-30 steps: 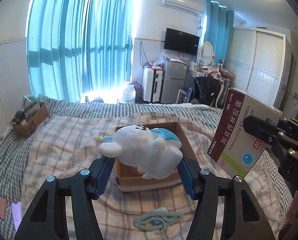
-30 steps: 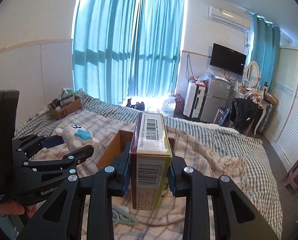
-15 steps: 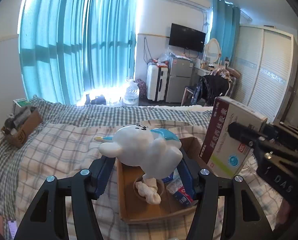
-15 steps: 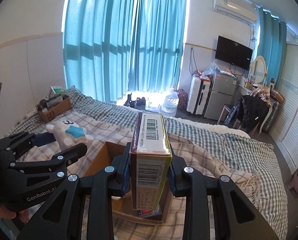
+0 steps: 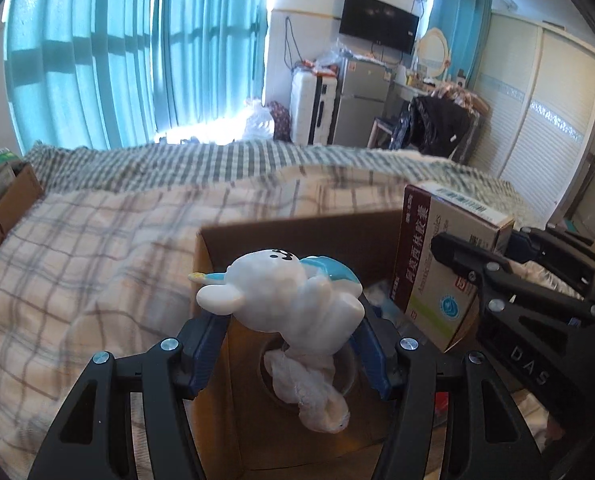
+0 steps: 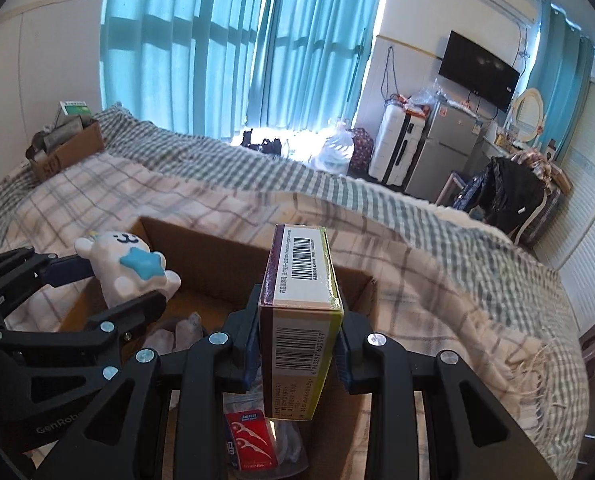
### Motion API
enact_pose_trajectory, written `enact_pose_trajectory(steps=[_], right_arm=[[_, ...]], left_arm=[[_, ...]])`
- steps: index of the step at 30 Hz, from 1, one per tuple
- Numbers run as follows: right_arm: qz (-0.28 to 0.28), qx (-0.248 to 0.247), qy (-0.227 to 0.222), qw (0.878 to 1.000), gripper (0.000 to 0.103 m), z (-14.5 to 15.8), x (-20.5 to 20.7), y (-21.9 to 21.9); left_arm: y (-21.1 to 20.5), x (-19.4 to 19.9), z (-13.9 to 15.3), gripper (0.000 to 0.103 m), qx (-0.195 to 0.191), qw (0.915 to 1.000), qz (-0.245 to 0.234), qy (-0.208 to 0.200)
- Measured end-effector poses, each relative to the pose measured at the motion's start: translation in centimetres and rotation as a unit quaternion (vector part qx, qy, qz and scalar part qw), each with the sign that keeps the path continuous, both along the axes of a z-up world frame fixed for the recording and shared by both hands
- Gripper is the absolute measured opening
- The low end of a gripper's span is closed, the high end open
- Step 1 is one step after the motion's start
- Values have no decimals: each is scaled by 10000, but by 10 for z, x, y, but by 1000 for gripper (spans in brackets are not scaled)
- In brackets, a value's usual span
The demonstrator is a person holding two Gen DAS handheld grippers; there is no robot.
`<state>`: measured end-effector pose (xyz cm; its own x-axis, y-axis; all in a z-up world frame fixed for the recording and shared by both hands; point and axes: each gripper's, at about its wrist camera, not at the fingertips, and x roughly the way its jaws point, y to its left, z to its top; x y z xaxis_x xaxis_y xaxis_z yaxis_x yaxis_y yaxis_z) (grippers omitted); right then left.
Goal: Organize objects
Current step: 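Lower the bunny toy and medicine box into the box and open both tools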
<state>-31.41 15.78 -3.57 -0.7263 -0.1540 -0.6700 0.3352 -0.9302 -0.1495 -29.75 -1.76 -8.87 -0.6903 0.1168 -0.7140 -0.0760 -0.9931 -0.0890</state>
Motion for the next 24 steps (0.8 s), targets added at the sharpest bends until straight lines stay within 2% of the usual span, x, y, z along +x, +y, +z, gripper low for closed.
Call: enact_pose_trajectory(steps=[3,6,7,8,10,11,12,16,21,24], right_arm=[[-86,18,-54,9999,30,-11,-2,5],[-158,-115,-10,9998,31,-5,3,8],[-172,-198,14,9997,40,1,6,10],[-211,-269,65,9994,55,9,10,11],[-245,-397,241,9986,65,29,22,17],[-250,-438,321,9982,65,40,29,18],[-256,-457,366,9980,65,49,34,19],[-240,-518,618,9964,71,91,63,23],[-144,-578,995,9933,77,148,114,28],[-71,-625,1096,9920,80,171,143,31]], left_arm=[[-2,-1,-13,62,107,9997,-43,-196],[-1,3,-9,64,128,9996,-15,-246],[0,4,-5,65,115,9996,-22,-275],[0,6,0,66,107,9995,-28,-291],[-1,15,13,75,112,9997,26,-206],[-1,20,21,82,136,9998,49,-130],[-2,29,33,84,178,9998,84,-4],[-2,51,73,86,151,9996,90,232],[-2,89,125,103,45,9974,96,711],[-1,114,150,103,42,9961,3,877]])
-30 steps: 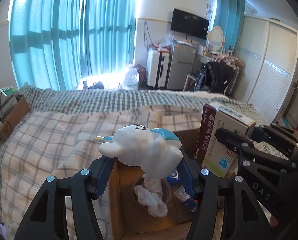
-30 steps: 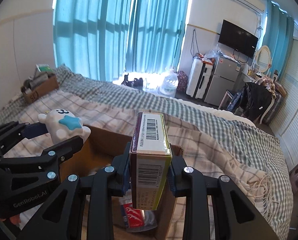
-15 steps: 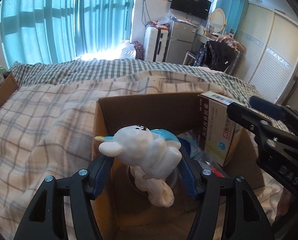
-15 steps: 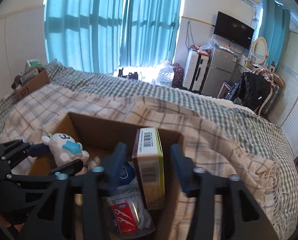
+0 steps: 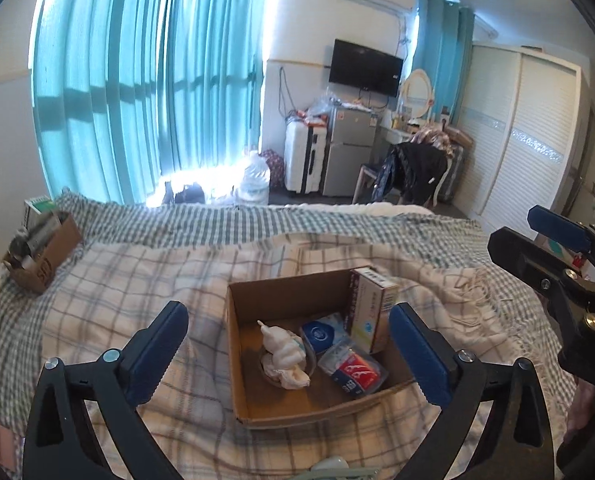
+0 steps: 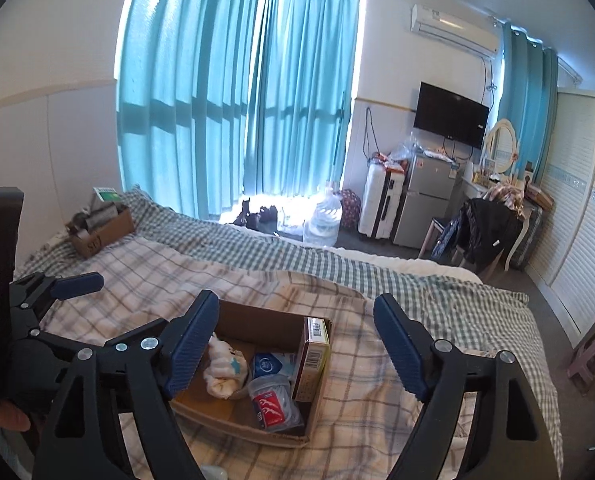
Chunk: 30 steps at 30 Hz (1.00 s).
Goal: Organize objects
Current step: 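Lower the bunny toy and medicine box into the box and open both tools, then grasp the pale green plastic clip with the right tool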
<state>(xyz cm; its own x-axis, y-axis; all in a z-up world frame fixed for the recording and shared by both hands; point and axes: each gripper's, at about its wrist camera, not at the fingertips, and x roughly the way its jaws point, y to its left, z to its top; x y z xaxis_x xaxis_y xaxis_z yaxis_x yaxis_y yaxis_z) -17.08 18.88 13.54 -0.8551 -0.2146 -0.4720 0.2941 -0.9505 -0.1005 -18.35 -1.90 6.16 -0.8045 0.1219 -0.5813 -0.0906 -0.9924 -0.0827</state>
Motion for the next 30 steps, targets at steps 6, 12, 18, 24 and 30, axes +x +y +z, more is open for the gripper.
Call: enact_pose_trajectory(steps=[6,12,18,24,30], right_arm=[[80,-35,273,9996,89,37,66,11],[199,-81,458,9987,96,45,114,23],[400,-193,177,9989,98,16,122,27],[439,-60,-144,9989,98,-54,103,25],[677,-49,-863,9940,98,-137,68,8]], left_arm=[[-5,49,32,103,-82,9995,32,301],[-9,84,31,103,-299,9989,227,285],[-23,105,-5,103,-298,9988,380,121],[-37,112,-65,103,-270,9962,829,-43],[-47,102,-133,103,-99,9920,1084,-637]])
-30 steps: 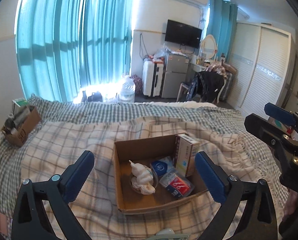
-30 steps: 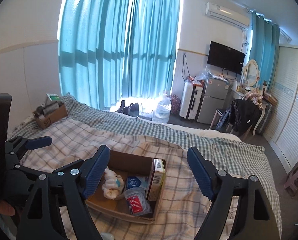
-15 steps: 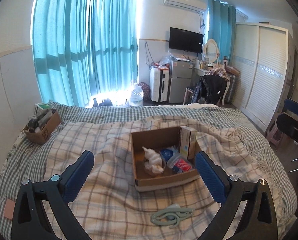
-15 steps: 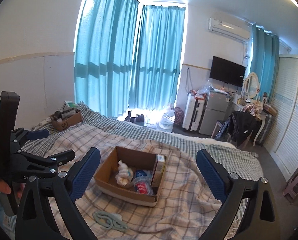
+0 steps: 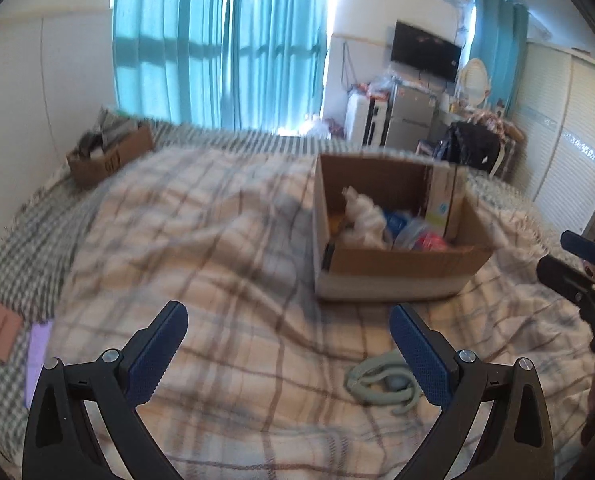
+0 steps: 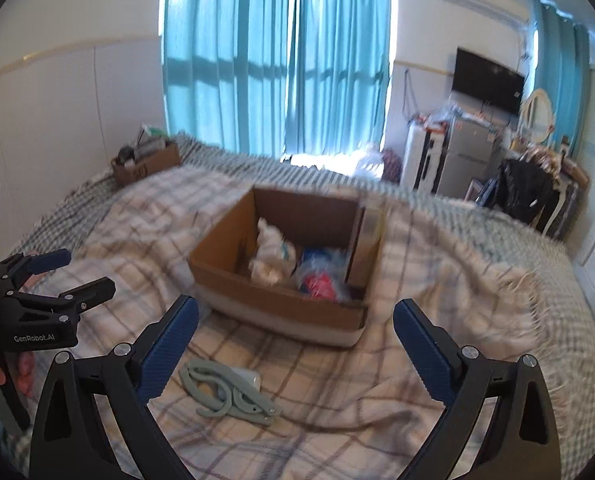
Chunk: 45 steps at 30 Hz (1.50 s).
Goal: Organize objects
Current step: 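Grasp the pale green plastic clip with the right tool, then grasp the white earbud case with the left tool while the right holds the clip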
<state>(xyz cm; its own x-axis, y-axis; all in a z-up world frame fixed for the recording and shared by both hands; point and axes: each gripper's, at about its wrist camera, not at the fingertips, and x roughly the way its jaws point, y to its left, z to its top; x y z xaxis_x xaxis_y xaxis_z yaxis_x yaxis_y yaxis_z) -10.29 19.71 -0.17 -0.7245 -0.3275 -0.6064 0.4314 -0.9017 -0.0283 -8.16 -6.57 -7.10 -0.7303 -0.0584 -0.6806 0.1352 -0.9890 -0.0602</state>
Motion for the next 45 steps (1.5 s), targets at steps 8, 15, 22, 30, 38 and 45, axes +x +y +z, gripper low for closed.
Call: enact_pose_trajectory(steps=[8,15,22,30,38,45], right_arm=[[469,826,-1298,9870,98,-113,-33,-43],[706,1170,-2010,9700,87,-158,-49,-67],[711,1009,-2443,9618,49,-166,-43,-60],[434,744,-2100,9739,24,-137,-19,-37],[-3,322,-1537,9876,10,-90,-21,-11],[-488,184,-1385,9890,9,-78,-30,24]], left_arm=[[8,-13,-56,103,-226,9973,-136,-684],[-3,-11,-61,103,96,9975,-78,-702],[1,-9,-62,103,14,9973,-107,-730],[8,-5,-61,103,-282,9965,-50,-785],[37,-11,-54,103,-359,9955,-264,-835],[94,-40,-78,103,-413,9894,-806,-1138]])
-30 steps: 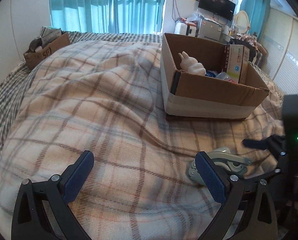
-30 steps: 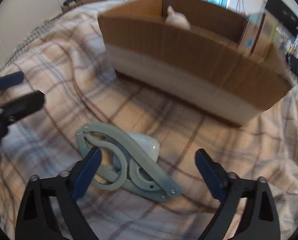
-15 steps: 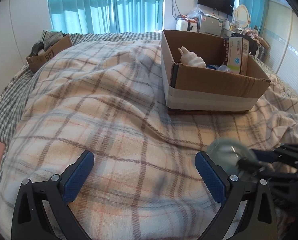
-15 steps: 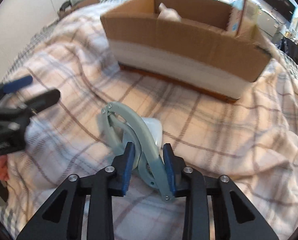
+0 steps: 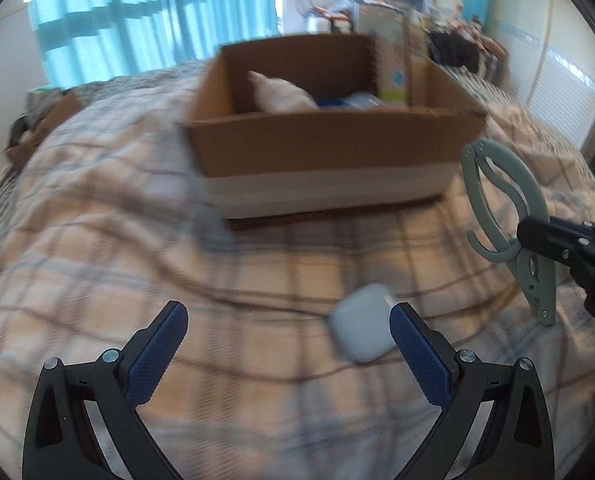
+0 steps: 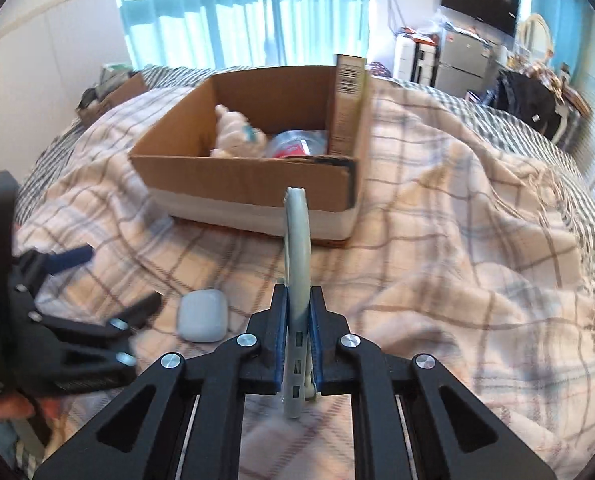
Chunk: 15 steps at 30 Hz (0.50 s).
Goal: Organize objects
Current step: 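Grasp the white earbud case with the left tool while the right holds the clip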
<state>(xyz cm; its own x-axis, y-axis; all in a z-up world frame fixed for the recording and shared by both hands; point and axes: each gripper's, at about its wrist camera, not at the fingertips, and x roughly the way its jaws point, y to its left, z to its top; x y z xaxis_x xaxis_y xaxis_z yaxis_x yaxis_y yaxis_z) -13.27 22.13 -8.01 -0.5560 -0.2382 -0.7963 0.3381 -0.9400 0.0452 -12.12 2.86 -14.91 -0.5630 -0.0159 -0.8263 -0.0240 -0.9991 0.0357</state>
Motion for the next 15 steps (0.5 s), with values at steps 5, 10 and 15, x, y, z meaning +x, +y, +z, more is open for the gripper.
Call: enact_pose_trajectory(steps=[5,10,15], right_arm=[[-174,-63,-78,9998,9,-12,-4,10],[-191,43,-106,9998,9,-17,-4,7],[-236,111,61,9996,9,-13,1,7]], left_arm=[[22,-15,-26,103,-42,9989,-347,-315],[17,-27,-47,95,367,9964,-332,-683],[17,-24,-49,77,494,9948,-501,-737]])
